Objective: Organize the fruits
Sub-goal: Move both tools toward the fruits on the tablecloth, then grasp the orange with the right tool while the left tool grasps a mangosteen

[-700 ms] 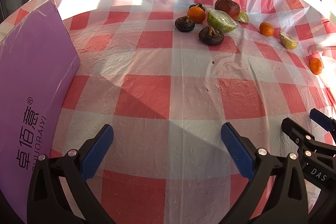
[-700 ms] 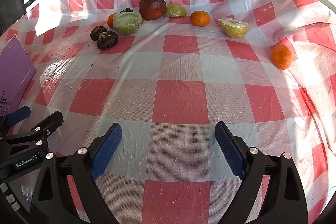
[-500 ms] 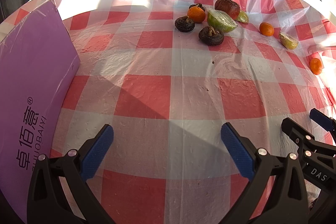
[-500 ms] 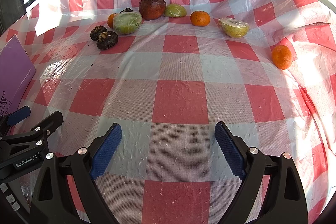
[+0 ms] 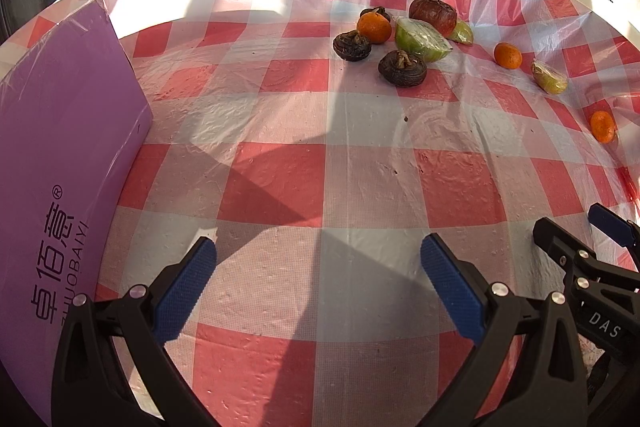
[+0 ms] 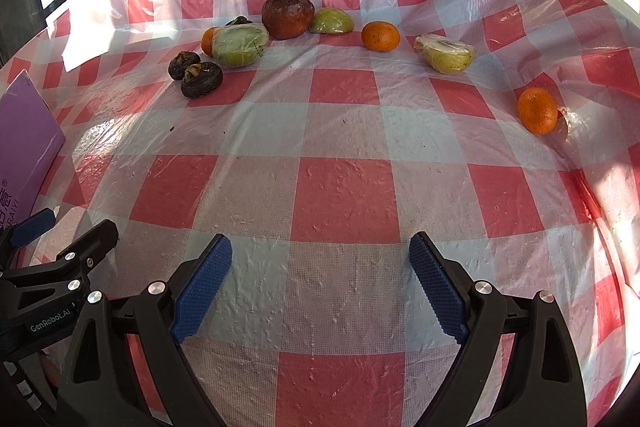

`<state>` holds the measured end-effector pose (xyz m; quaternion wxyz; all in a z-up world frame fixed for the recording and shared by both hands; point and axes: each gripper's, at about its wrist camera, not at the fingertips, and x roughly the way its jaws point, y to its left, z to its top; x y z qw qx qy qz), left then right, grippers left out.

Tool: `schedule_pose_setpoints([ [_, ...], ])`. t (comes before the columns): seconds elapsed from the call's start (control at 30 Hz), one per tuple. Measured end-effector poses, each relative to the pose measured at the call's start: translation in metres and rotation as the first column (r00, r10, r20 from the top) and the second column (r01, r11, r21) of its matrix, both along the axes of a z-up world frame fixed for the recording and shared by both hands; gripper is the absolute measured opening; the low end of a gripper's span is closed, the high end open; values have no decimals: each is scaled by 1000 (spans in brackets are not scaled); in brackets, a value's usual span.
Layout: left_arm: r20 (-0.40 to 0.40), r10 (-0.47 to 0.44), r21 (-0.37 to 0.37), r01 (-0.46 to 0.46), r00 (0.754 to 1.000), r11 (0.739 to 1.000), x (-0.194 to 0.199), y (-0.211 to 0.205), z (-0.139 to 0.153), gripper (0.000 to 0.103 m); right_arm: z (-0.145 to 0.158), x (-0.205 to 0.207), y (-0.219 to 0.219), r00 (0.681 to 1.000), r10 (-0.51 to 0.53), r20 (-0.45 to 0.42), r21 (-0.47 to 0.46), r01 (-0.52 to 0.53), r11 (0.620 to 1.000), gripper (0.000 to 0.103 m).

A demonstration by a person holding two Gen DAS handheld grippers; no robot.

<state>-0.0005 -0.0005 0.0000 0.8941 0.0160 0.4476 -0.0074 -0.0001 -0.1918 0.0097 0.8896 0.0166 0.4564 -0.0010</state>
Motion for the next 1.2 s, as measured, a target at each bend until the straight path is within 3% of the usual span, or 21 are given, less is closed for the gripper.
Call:
schedule_pose_setpoints([
  [0.1, -1, 22, -4, -22, 1000, 1000, 2, 0, 0, 102, 2, 4, -3, 999, 30, -34, -12, -31, 999, 86],
  [0.23, -49, 77, -6, -77, 996, 997, 18, 0, 3, 102, 9, 15, -51, 987, -161, -5, -27, 160, 987, 85],
  [0.4, -53, 37, 17, -36, 998, 999, 51, -25, 5, 101, 6, 40, -130, 911, -413, 0, -18, 413, 910, 85],
  [0.5, -38, -6, 27, 7, 999, 1000, 72, -45, 6, 101, 4, 62, -160, 872, -490, 17, -21, 490, 871, 80],
  [0.63, -24, 2, 1, -2, 1000, 1000, 99, -58, 10, 101, 3, 89, -185, 834, -551, 26, 29, 550, 835, 76],
  [0.73, 0, 6, -1, -6, 1000, 1000, 117, -64, 16, 101, -2, 104, -184, 835, -550, 18, 36, 549, 835, 75],
  [0.93, 14, 16, -27, -15, 1000, 1000, 155, -72, 21, 100, -8, 120, -181, 855, -518, 12, 14, 518, 855, 56],
  [1.13, -11, -45, -1, 45, 999, 999, 172, -80, 6, 75, -12, 130, -182, 860, -509, 14, 31, 509, 860, 55],
  [1.2, -1, -75, 8, 75, 997, 997, 167, -83, 10, 48, -11, 128, -183, 859, -512, 18, 42, 511, 858, 54],
])
